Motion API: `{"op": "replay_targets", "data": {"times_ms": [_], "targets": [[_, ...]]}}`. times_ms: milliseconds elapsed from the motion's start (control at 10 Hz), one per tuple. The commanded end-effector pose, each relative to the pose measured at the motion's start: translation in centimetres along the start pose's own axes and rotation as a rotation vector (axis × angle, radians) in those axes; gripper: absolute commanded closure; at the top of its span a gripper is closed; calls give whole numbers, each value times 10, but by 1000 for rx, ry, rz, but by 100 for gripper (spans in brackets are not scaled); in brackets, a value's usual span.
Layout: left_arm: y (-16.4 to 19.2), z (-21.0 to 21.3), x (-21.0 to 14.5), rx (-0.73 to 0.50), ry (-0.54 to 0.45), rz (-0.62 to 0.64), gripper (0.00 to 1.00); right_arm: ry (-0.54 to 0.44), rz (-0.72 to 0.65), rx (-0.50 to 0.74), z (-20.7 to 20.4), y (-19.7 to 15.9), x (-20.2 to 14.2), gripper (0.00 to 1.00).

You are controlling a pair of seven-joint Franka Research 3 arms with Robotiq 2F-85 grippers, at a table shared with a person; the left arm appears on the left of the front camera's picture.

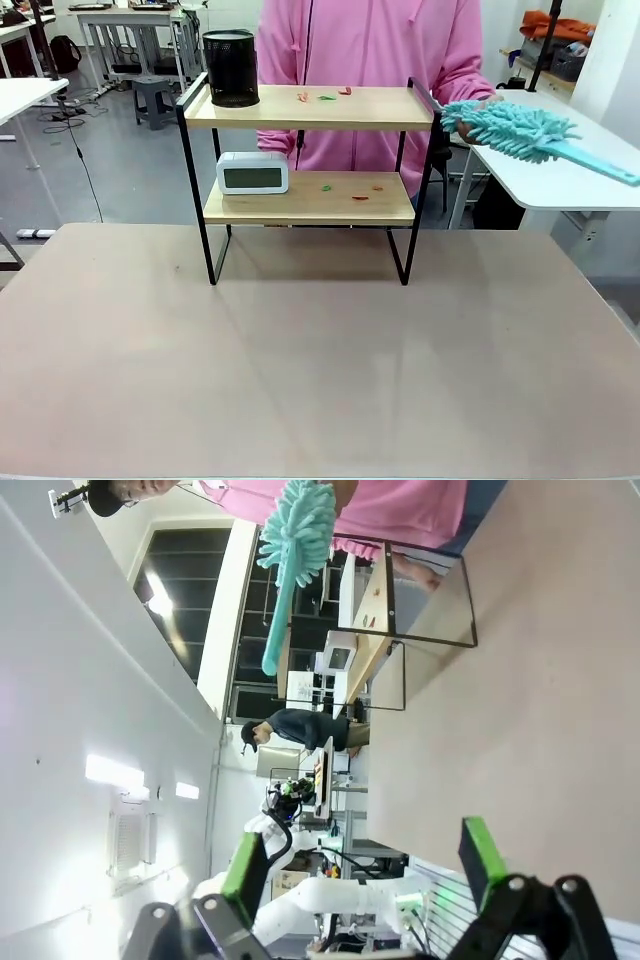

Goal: Clean the shelf.
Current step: Pick up the Duster from the human.

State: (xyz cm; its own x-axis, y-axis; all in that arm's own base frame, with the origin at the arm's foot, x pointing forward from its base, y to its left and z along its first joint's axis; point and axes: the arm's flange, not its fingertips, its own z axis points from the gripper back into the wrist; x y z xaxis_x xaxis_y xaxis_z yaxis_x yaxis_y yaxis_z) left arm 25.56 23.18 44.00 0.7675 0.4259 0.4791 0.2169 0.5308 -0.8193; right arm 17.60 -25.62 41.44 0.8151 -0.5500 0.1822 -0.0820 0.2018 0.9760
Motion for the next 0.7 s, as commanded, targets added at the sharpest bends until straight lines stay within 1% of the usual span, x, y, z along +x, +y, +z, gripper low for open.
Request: {"op": "replay_targets", "data": {"times_ms": [0,100,200,300,400,500,600], "targets": [[0,-2,0,-14,-7,-24,0,0,1,3,0,2,0,0],[0,-2,0,-14,-7,-24,0,20,-54,35,-8,11,13,0],[0,-2,0,-14,-7,-24,0,27,-57,96,-13,27,27,0],[0,-2,0,-14,-7,-24,0,93,-21,81,-20,46,45,0],[0,-2,0,-14,-7,-24,0,122,19,30,-37,62,63,0],[0,-2,0,-14,-7,-24,0,207,40,-8,-61,75,79,0],[0,-2,0,-14,-7,-24,0,261,17,-30,-89,84,98,0]]}}
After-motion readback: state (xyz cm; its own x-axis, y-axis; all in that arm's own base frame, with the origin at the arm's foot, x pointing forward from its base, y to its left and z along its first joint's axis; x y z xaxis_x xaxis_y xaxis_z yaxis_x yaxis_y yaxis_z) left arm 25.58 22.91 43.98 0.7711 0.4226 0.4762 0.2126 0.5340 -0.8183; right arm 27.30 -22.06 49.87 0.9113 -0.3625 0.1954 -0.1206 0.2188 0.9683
